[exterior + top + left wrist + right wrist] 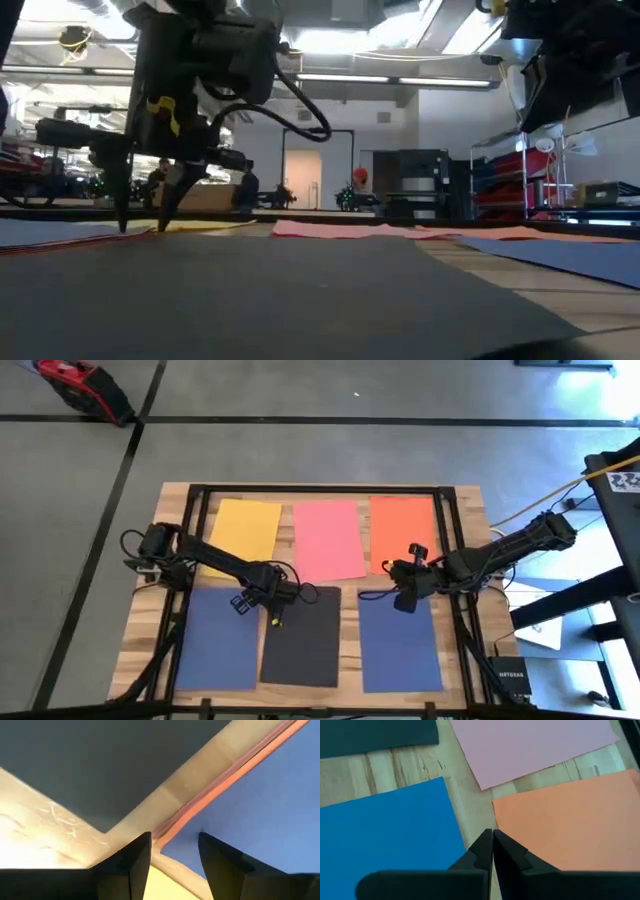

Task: Organize paper
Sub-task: Move the black paper from bottom left to bottom middle table, then stack the blue paper on top of the blue paper on the table

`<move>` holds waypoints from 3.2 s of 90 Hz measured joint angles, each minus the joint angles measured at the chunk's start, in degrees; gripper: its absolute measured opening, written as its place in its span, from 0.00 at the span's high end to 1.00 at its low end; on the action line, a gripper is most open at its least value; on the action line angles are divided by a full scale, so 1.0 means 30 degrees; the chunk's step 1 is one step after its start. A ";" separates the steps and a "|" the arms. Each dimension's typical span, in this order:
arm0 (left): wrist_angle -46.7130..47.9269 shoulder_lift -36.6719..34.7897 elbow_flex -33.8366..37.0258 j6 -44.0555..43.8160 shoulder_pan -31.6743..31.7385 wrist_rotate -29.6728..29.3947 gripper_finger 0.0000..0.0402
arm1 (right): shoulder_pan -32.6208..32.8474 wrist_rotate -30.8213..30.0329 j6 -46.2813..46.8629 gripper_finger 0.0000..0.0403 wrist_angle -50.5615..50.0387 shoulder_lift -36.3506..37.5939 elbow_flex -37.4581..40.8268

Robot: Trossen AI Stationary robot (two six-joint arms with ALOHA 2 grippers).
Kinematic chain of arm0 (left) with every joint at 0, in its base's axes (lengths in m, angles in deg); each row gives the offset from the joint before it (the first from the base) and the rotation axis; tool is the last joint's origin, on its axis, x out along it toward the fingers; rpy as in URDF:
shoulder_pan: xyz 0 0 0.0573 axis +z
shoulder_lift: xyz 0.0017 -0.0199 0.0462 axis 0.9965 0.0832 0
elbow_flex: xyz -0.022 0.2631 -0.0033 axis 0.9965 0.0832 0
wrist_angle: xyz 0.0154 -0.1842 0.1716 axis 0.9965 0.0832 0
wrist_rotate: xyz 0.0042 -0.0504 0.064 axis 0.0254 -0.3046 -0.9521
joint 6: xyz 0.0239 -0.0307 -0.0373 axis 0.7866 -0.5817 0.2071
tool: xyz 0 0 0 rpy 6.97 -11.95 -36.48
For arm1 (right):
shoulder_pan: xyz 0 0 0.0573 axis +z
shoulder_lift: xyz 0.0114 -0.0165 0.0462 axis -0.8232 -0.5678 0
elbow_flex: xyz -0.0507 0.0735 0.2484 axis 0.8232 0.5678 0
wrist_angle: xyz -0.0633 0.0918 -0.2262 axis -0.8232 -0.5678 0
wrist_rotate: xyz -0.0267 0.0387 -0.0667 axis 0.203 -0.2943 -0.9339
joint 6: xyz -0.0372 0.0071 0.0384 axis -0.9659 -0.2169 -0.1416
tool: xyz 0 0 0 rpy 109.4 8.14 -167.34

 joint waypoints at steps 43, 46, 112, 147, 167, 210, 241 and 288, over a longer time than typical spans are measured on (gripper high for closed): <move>0.1011 0.0000 -0.0044 -0.0090 -0.1092 -0.2524 0.65 | 0.0000 -0.0004 0.0000 1.00 0.0000 0.0000 0.0000; 0.0998 0.0000 -0.0044 -0.0194 -0.1085 -0.2581 0.67 | 0.0000 0.0000 0.0000 1.00 0.0000 0.0000 0.0000; 0.3104 -0.0015 -0.0152 -0.4445 0.0290 -0.0263 0.92 | -0.0007 -0.0005 0.0000 1.00 0.0007 0.0000 0.0000; 0.3210 -0.0204 -0.0685 -0.7444 0.2084 0.2047 0.73 | -0.0007 0.0000 0.0000 1.00 0.0013 0.0000 0.0000; 0.2322 -0.0204 -0.0685 -0.7783 0.3116 0.3184 0.67 | -0.0007 -0.0003 0.0000 1.00 0.0007 0.0000 0.0000; 0.1391 -0.0204 -0.0254 -0.7968 0.3399 0.4858 0.67 | -0.0007 0.0000 0.0000 1.00 0.0000 0.0000 0.0000; 0.1707 -0.0204 -0.0249 -0.7936 0.3257 0.4355 0.98 | -0.0007 -0.0007 0.0000 1.00 -0.0007 0.0000 0.0000; 0.3317 -0.0622 -0.2711 -0.8119 0.3261 0.4348 1.00 | -0.0004 -0.0007 0.0000 1.00 -0.0317 0.0000 0.0000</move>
